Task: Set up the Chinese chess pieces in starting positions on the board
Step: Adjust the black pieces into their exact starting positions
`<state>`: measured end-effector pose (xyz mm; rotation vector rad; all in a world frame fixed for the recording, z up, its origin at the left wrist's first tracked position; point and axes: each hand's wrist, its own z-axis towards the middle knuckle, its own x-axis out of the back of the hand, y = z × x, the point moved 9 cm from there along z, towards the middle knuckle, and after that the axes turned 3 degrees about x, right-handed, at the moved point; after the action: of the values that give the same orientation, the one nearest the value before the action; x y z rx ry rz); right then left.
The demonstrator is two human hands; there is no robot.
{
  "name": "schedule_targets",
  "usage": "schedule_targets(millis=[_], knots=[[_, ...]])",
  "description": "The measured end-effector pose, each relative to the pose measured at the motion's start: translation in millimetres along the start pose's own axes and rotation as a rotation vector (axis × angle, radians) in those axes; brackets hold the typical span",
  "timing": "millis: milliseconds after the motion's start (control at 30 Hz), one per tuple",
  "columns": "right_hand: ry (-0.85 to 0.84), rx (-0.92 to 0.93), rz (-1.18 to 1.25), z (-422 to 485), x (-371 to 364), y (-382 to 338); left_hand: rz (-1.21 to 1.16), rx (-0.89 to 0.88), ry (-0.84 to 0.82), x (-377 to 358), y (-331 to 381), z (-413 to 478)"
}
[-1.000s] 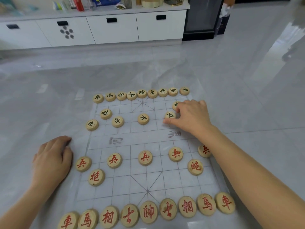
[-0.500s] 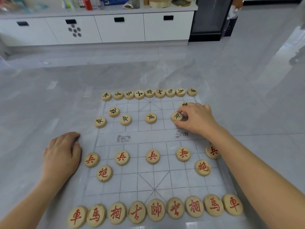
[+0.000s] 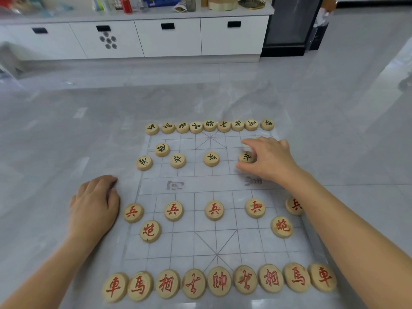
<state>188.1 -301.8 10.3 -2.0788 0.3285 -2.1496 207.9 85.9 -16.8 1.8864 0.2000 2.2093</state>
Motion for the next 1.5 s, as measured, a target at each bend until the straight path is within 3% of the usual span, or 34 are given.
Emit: schedule_targets(millis=[100,333,533,733,1200,1500], knots=[[0.002,0.041,0.032,6,-2,-31,-0.009,0.002,0.002,0,0,0],[0.014,0.010,-0.255,25,-19,-71,-0.018,0.007,0.003,-1,-1,0],[-0.070,0.050,-0.037,21,-29,-67,-0.028,0.008,0.006,-2,0,0],[-0.017,0.042,-0.164,25,-27,-71,-0.037,0.005,0.017,-1,0,-1],[-0.057,0.062,-0.127,24,-26,-70,-0.025,0.002,0.017,-3,-1,-1],[-0.056,0.189,-0.088,39,-36,-138,-0.037,-0.007,0.036,-4,-2,-1]])
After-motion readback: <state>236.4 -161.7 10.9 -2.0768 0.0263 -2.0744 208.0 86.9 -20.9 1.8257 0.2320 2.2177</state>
